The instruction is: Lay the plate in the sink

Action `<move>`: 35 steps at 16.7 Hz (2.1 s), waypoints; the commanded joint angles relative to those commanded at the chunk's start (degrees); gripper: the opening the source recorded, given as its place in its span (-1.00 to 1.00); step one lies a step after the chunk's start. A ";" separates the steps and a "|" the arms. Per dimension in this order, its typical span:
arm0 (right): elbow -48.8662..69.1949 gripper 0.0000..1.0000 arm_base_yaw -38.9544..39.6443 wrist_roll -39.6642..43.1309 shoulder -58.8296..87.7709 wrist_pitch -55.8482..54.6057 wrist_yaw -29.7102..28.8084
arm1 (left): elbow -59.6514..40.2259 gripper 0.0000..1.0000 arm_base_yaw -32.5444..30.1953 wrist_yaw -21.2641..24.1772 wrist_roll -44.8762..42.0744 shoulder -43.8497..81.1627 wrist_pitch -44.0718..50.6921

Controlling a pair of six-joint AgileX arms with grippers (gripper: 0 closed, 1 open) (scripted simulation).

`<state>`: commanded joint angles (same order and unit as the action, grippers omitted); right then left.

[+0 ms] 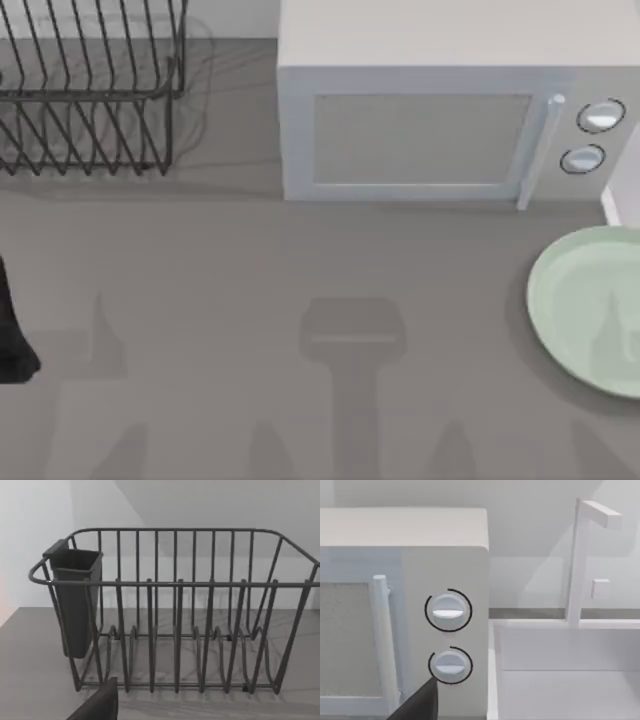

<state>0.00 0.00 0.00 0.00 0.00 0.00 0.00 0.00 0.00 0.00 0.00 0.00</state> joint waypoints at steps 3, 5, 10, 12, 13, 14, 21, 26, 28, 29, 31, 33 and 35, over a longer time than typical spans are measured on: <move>0.00 1.00 0.00 0.00 0.00 0.00 0.00 | 0.00 1.00 0.00 0.00 0.00 0.00 0.00; 0.00 1.00 0.00 0.00 0.00 0.00 0.00 | 0.00 1.00 0.00 0.00 0.00 0.00 0.00; 0.00 1.00 0.00 0.00 0.00 0.00 0.00 | 0.00 1.00 0.00 0.00 0.00 0.00 0.00; 0.00 1.00 0.00 0.00 0.00 0.00 0.00 | 0.00 1.00 0.00 0.00 0.00 0.00 0.00; 0.00 1.00 0.00 0.00 0.00 0.00 0.00 | 0.00 1.00 0.00 0.00 0.00 0.00 0.00; 0.00 1.00 0.00 0.00 0.00 0.00 0.00 | 0.00 1.00 0.00 0.00 0.00 0.00 0.00; 0.00 1.00 0.00 0.00 0.00 0.00 0.00 | 0.00 1.00 0.00 0.00 0.00 0.00 0.00; 1.77 1.00 0.39 -0.47 1.80 1.34 -0.01 | 0.00 1.00 0.00 0.00 0.00 0.00 0.00; 5.73 1.00 1.30 -1.50 6.04 4.37 -0.03 | 0.00 1.00 0.00 0.00 0.00 0.00 0.00; 8.39 1.00 1.95 -2.19 9.08 6.44 -0.03 | 0.00 1.00 0.00 0.00 0.00 0.00 0.00; 14.77 1.00 3.57 -3.86 16.90 11.50 -0.03 | 0.00 1.00 0.00 0.00 0.00 0.00 0.00; 22.21 1.00 5.54 -5.81 26.68 17.50 -0.02 | 0.00 1.00 0.00 0.00 0.00 0.00 0.00; 30.32 1.00 7.76 -7.92 37.84 24.11 0.01 | 0.00 1.00 0.00 0.00 0.00 0.00 0.00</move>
<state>30.32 7.76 -7.92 37.84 24.11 0.01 0.00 0.00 0.00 0.00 0.00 0.00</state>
